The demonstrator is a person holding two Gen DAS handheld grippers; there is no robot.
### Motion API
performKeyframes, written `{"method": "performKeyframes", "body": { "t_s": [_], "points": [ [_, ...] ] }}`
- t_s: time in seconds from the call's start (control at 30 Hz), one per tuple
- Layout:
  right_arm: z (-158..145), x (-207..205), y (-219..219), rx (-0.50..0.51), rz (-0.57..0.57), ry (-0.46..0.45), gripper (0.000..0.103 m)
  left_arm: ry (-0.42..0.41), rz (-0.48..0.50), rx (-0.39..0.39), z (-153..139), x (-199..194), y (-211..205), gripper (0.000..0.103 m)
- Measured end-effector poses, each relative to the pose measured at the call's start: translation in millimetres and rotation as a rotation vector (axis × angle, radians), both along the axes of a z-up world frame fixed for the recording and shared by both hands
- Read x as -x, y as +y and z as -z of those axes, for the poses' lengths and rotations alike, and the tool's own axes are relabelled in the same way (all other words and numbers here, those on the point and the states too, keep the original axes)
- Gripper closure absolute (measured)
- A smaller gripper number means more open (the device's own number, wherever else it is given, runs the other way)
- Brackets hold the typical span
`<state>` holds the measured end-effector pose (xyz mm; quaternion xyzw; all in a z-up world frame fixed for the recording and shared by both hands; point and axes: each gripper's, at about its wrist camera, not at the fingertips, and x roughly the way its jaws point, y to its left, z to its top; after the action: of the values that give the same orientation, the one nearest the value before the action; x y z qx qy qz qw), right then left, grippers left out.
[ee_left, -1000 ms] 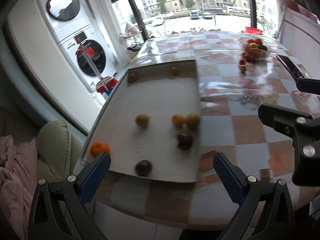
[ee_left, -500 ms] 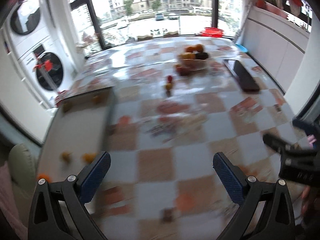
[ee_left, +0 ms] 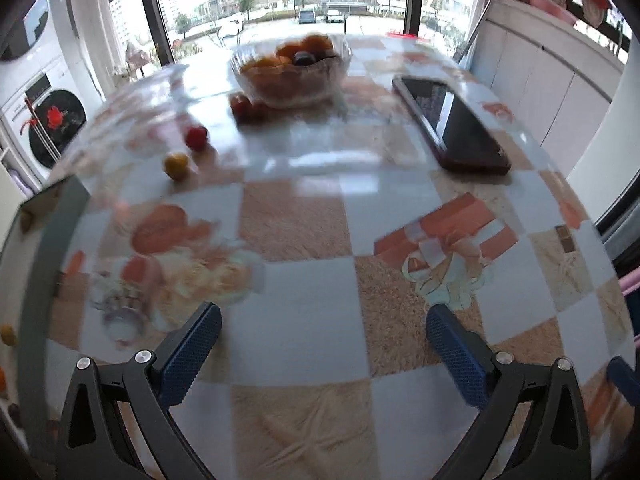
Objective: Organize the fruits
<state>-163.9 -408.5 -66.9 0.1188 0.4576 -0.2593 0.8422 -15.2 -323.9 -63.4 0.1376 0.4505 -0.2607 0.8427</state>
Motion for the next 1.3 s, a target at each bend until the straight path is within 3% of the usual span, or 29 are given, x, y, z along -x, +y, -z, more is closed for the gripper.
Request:
{"method": "performKeyframes", "body": {
  "t_s": [0.2, 1.3],
  "points": [
    [2.3, -1.9, -0.9, 0.024, 0.018, -0.045, 0.0, -0.016, -0.005, 0.0, 6.8, -4.7, -19.9, 0.0],
    [3.5, -0.8, 0.6, 0.032, 0.012, -0.063, 0.0, -0.011, -0.002, 0.005, 6.1, -6.2, -18.4, 0.0]
  ]
}}
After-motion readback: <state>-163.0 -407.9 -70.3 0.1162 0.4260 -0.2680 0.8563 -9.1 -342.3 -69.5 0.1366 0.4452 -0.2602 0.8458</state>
